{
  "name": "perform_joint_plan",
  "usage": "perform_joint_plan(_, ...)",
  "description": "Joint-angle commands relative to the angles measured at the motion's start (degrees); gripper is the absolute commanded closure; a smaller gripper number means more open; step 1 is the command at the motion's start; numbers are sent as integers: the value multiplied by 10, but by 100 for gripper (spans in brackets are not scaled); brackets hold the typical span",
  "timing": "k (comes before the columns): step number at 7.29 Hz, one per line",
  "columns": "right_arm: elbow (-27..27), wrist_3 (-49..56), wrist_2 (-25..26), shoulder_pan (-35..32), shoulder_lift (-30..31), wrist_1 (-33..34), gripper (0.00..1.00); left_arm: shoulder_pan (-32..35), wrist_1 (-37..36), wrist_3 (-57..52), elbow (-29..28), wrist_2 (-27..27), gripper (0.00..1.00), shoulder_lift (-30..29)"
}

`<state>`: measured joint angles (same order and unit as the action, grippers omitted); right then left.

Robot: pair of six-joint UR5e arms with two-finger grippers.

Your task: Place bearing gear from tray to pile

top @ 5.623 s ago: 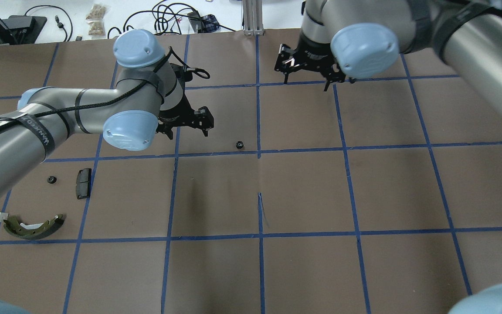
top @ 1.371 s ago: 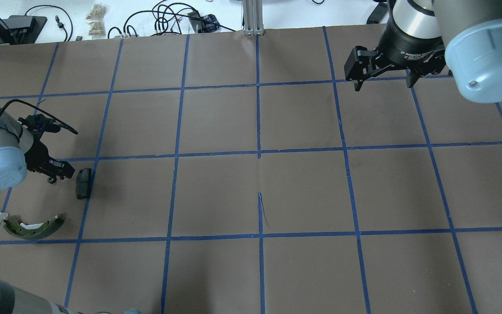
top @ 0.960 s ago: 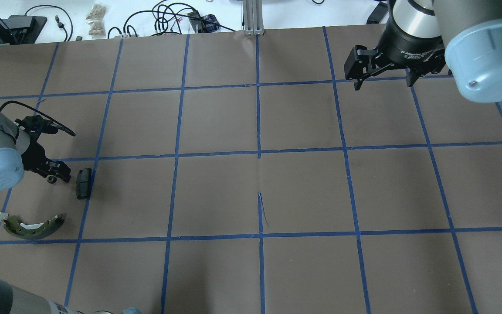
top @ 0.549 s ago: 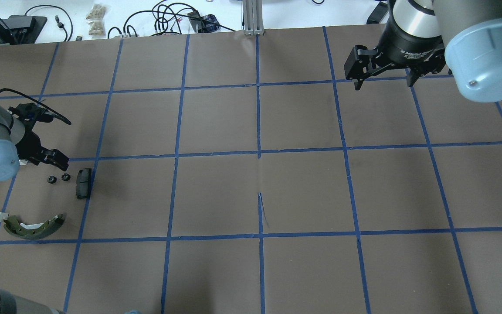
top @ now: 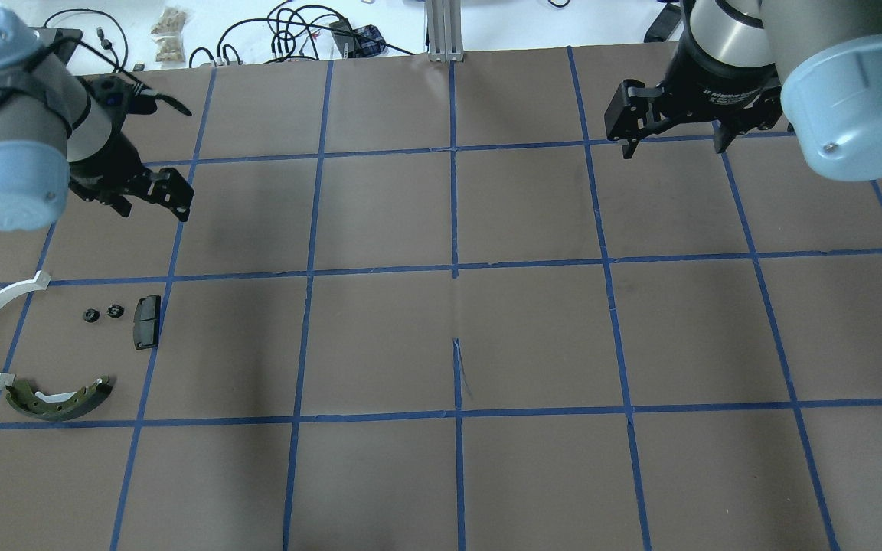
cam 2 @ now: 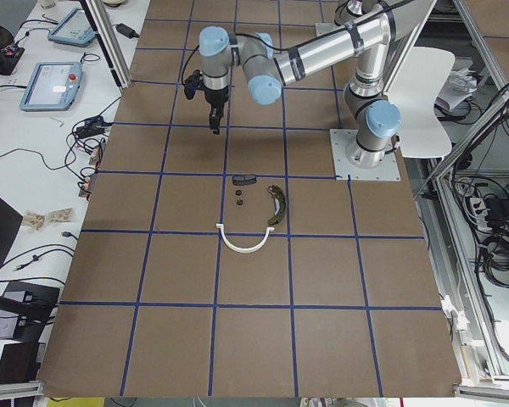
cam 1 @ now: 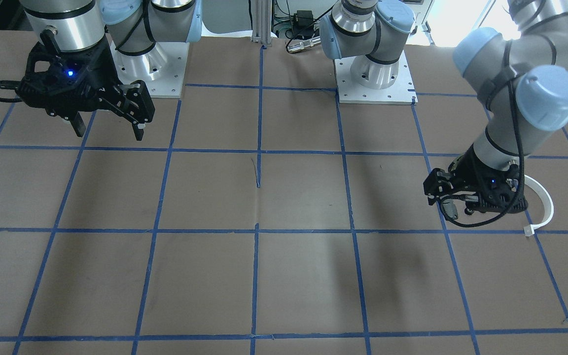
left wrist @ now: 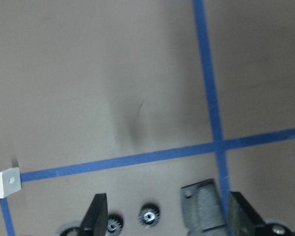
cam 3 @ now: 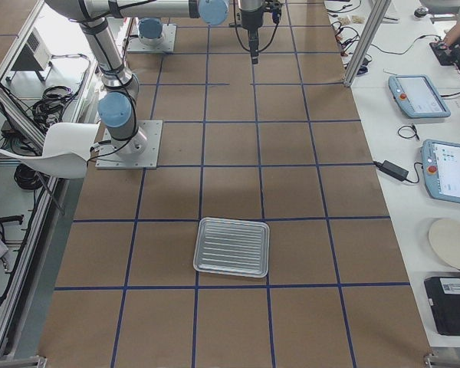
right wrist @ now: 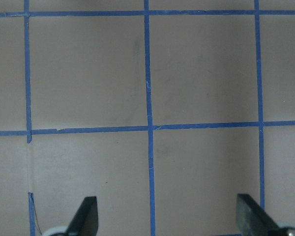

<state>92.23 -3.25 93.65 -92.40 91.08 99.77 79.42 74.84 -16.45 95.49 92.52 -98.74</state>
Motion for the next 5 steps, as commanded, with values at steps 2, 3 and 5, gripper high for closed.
perform_joint_plan(2,1,-5,-1,-1,0,1,0,149,209,140,-144,-4,1,49)
perform_joint_plan(3,1,-5,0,0,1,-2,0,151,210,138,-138,-6,0,64)
perform_joint_plan(5,1,-5,-1,0,1,0,0,142,204,143,-116,-6,0,85)
